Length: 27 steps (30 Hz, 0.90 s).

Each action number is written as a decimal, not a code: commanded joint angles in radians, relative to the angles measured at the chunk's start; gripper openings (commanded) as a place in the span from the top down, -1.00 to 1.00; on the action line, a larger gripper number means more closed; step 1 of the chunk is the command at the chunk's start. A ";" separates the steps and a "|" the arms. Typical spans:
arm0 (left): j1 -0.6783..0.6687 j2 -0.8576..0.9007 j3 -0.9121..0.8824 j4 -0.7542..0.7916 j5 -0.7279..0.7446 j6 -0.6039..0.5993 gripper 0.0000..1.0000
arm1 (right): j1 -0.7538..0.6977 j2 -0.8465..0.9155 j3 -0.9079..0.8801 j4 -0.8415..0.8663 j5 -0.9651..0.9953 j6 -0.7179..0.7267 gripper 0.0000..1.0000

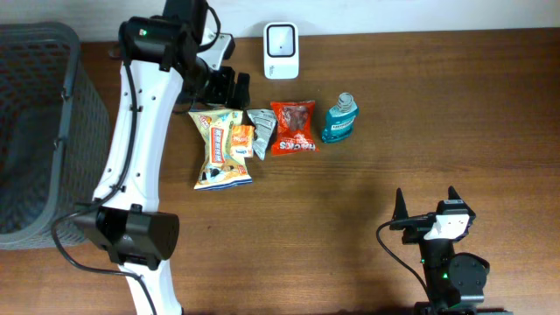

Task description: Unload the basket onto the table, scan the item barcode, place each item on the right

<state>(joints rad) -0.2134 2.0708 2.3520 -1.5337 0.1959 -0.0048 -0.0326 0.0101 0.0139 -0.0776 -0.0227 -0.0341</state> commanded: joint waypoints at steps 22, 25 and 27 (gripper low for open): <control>0.129 -0.009 -0.005 0.195 -0.137 -0.336 -0.98 | 0.005 -0.002 0.081 0.753 -0.423 0.541 -0.97; 0.129 -0.009 -0.005 0.194 -0.137 -0.336 -0.99 | 0.005 0.071 0.338 0.428 -0.410 0.369 -0.97; 0.129 -0.009 -0.005 0.194 -0.137 -0.336 -0.98 | 0.005 0.222 0.612 0.037 -0.392 0.238 -0.97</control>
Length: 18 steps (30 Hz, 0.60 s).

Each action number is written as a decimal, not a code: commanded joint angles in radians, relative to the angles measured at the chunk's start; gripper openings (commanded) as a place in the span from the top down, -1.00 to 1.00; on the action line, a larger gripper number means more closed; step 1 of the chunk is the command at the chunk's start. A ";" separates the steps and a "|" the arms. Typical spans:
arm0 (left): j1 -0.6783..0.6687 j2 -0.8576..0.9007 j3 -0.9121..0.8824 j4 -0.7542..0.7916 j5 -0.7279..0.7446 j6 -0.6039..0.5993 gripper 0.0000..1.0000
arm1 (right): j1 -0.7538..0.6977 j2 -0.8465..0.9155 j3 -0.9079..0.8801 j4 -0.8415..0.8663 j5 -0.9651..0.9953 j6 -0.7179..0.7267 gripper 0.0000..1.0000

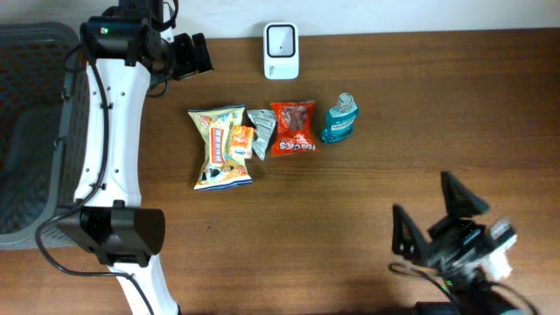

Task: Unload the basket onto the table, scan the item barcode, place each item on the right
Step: 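Reach the right gripper to the teal Listerine bottle and grasp it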

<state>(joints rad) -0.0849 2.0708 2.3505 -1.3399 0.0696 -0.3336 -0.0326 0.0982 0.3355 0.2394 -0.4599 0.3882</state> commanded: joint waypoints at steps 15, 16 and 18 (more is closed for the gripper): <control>0.000 -0.009 -0.003 0.000 -0.011 -0.007 -0.99 | 0.066 1.132 0.892 -1.014 -0.123 -0.463 -0.97; 0.000 -0.009 -0.003 0.000 -0.011 -0.007 -0.99 | 0.081 1.181 0.892 -1.007 -0.095 -0.463 -0.97; 0.000 -0.009 -0.003 0.001 -0.011 -0.007 -0.98 | 0.104 1.267 0.892 -0.962 -0.041 -0.463 -0.97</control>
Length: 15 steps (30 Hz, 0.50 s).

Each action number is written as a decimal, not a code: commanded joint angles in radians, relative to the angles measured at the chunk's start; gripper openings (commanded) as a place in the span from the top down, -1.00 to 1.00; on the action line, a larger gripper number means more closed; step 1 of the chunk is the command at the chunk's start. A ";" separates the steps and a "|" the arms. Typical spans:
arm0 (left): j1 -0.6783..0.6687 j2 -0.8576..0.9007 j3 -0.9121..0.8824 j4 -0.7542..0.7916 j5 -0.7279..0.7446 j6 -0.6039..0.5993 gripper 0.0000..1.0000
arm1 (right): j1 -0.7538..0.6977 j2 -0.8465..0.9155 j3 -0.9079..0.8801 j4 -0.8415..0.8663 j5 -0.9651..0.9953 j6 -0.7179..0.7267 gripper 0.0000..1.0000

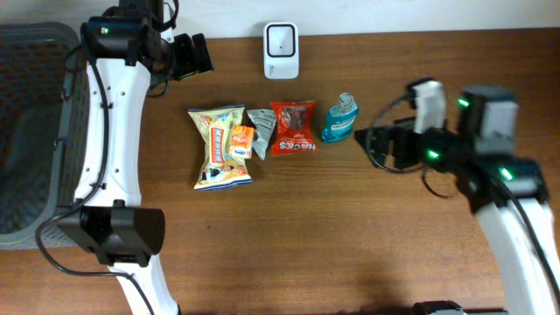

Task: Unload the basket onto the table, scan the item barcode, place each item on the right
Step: 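Reach the right gripper to the teal Listerine bottle and grasp it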

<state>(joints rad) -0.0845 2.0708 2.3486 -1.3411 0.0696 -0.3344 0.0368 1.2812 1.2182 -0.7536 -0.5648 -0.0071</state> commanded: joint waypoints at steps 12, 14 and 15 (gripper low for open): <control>-0.002 -0.009 -0.001 0.002 -0.011 -0.006 -0.98 | 0.095 0.344 0.009 0.203 0.264 -0.248 -0.97; -0.002 -0.009 -0.002 0.002 -0.011 -0.006 -0.98 | 0.115 0.358 0.009 0.259 0.281 -0.251 -0.97; -0.002 -0.009 -0.001 0.002 -0.011 -0.006 -0.98 | 0.124 0.360 0.009 0.284 0.308 -0.251 -0.97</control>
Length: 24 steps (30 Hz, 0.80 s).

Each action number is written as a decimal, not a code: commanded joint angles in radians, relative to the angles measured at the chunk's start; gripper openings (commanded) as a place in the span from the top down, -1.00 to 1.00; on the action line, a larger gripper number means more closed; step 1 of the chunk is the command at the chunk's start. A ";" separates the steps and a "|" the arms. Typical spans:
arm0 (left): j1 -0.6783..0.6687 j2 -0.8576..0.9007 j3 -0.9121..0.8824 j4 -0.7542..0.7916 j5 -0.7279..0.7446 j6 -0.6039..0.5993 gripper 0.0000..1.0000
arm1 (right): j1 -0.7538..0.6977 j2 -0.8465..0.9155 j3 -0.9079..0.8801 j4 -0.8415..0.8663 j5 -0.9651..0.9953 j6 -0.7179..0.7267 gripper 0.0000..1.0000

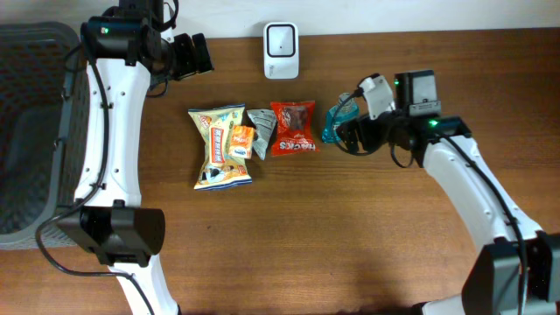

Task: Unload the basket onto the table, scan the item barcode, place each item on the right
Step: 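Reach the right gripper to the teal Listerine bottle and grasp it, then lift the bottle with the right gripper and hold it to the scanner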

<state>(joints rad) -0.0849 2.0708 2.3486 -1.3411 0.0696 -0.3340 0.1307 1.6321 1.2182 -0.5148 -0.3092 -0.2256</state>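
A blue bottle (334, 117) lies on the table right of a red snack bag (292, 128). My right gripper (350, 136) is low over the bottle's right side and covers most of it. Its fingers look spread, and I cannot tell whether they touch the bottle. A white barcode scanner (280, 39) stands at the back edge. Left of the red bag lie a silver packet (262, 131), a small orange packet (241, 140) and a yellow-green bag (219, 149). My left gripper (194, 54) hovers open and empty at the back left, away from the items.
A grey mesh basket (35, 52) fills the left edge of the table. My left arm's white links run down the table's left side, between the basket and the snack bags. The brown tabletop (350, 245) stretches in front of the items.
My right gripper has moved left from beside the blue bottle to right over it. The left arm and the items have not moved.
At first my left gripper was over the snack bags and my right arm was folded at the front right. Then the left gripper was at the back left, by the basket. The right arm was raised, then extended toward the bottle, and its gripper is now at it.
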 commanded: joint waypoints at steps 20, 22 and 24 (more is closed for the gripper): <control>-0.002 -0.009 -0.002 0.002 -0.011 -0.007 -0.98 | 0.040 0.099 0.009 0.195 -0.001 -0.032 -0.97; -0.002 -0.009 -0.002 0.002 -0.011 -0.007 -0.98 | 0.040 0.120 0.009 0.214 -0.002 0.000 -0.97; -0.001 -0.009 -0.002 0.002 -0.011 -0.007 -0.98 | 0.040 0.145 0.009 0.228 0.006 0.002 -0.97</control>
<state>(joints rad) -0.0849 2.0708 2.3486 -1.3411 0.0696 -0.3340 0.1646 1.7393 1.2186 -0.2974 -0.2970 -0.2390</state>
